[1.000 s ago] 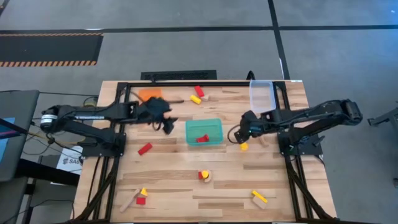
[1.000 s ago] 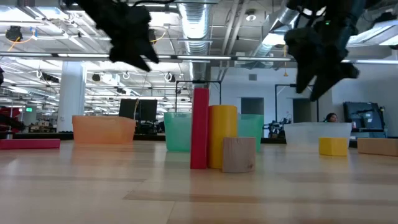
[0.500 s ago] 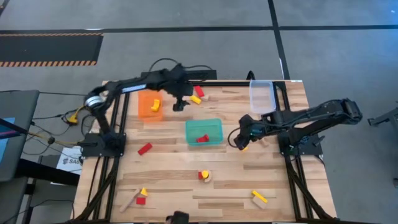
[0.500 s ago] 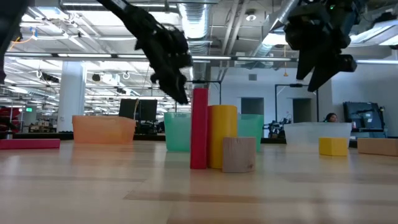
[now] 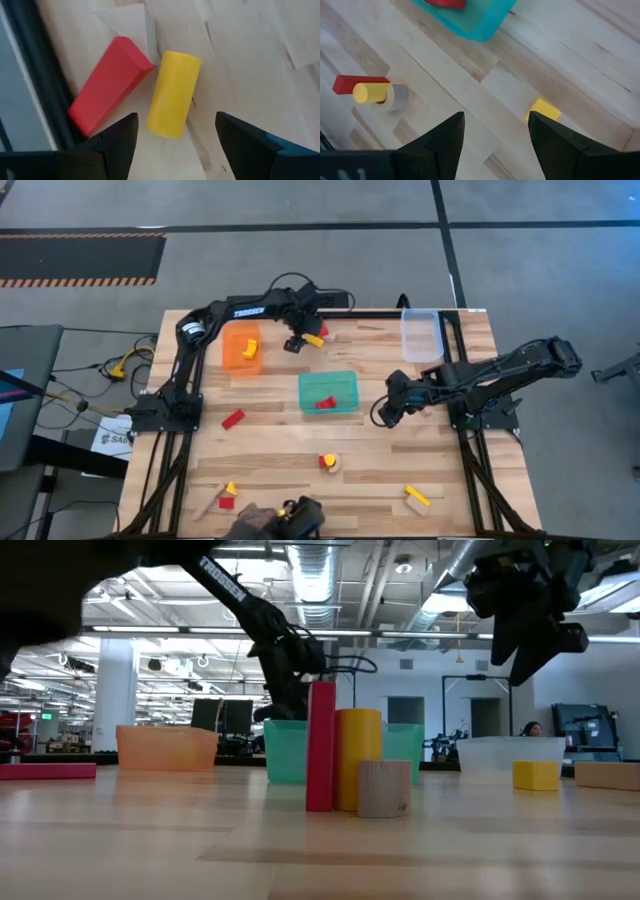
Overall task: Sort & place blocks by color
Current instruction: Put the yellow block into the orange bin
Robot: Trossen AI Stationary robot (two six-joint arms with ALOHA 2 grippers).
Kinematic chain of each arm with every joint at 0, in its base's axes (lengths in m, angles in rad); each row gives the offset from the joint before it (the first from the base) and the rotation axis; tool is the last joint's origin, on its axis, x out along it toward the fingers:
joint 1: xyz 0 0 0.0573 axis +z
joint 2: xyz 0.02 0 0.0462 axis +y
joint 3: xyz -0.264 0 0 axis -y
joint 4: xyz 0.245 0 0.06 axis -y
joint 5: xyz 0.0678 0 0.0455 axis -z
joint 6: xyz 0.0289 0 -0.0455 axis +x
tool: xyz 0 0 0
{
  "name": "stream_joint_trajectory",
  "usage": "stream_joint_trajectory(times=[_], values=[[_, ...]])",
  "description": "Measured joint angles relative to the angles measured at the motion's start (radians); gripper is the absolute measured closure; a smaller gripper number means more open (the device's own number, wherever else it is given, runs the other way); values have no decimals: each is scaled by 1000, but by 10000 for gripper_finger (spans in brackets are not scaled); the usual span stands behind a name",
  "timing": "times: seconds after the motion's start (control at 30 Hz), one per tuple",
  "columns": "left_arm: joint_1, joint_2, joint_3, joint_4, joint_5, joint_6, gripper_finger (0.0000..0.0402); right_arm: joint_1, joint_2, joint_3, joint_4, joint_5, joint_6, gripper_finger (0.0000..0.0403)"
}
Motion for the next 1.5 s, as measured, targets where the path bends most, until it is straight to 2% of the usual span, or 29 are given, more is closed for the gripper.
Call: stream_joint_trajectory(times=[0.2, 0.4, 0.53, 0.77, 0.9, 1.03, 1.17, 1.5], values=[[5, 73, 37, -2, 3, 1, 148, -21, 0, 0, -15, -27, -4, 159], [5, 86, 42, -14, 14, -4, 154, -41, 0, 0, -25, -39, -8, 159], [0, 85, 41, -16, 23, -5, 192, -47, 0, 0, -30, -44, -10, 159], [-5, 78, 40, -26, -11, -64, 301, -54, 0, 0, -29, -44, -10, 159], [-9, 61, 37, -77, -10, -181, 305, -54, 0, 0, -28, -44, 4, 159], [-26, 11, 37, -170, 6, -218, 305, -54, 0, 0, -24, -43, 35, 159], [-46, -65, 37, -192, -5, -246, 305, -53, 0, 0, -17, -33, 66, 159], [-83, -378, 37, -253, 100, -383, 305, -52, 0, 0, 64, 35, 132, 159]])
